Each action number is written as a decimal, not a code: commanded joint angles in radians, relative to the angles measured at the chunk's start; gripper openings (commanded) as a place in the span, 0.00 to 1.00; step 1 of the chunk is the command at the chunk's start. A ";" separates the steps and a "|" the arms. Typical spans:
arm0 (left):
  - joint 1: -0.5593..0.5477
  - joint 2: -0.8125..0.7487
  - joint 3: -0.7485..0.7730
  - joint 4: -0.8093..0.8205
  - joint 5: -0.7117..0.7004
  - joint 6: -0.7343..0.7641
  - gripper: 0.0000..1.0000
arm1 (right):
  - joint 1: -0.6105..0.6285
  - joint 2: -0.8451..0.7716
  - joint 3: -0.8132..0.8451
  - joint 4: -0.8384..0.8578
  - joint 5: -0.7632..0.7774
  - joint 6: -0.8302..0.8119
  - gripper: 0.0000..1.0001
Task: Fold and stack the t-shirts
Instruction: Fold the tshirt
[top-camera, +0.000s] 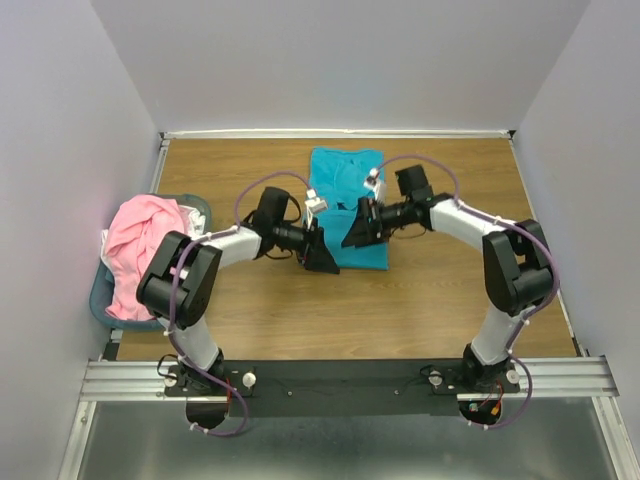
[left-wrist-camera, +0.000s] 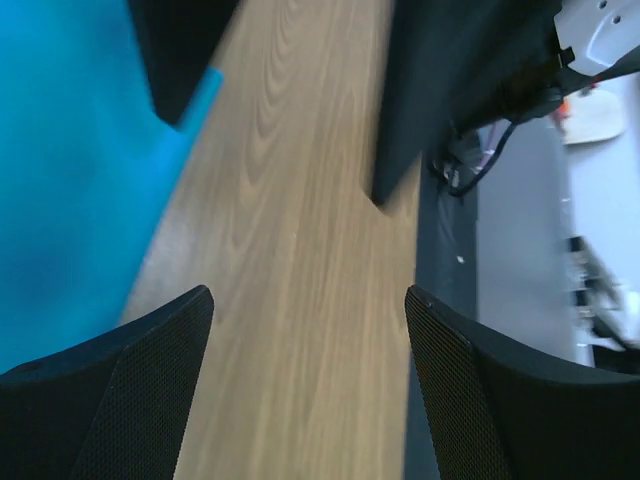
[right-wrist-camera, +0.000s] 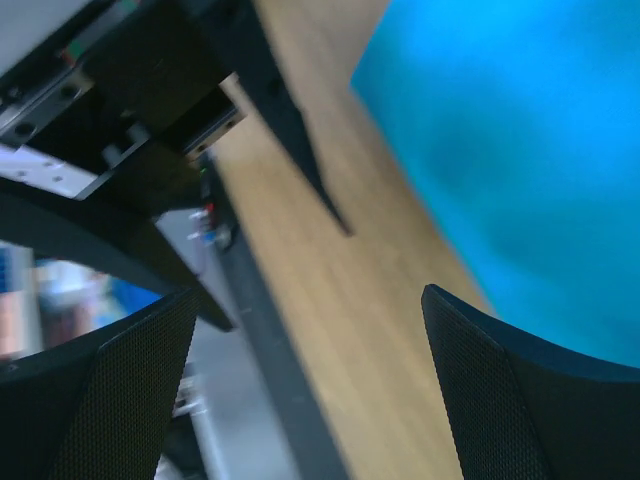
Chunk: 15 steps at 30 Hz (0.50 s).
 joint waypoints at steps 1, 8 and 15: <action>-0.002 0.064 -0.062 0.296 0.050 -0.279 0.86 | 0.040 0.015 -0.119 0.197 -0.087 0.271 1.00; 0.007 0.210 -0.026 0.327 -0.013 -0.320 0.86 | 0.038 0.151 -0.146 0.284 -0.110 0.331 1.00; 0.073 0.306 -0.049 0.316 -0.019 -0.304 0.86 | -0.003 0.225 -0.202 0.284 -0.115 0.245 1.00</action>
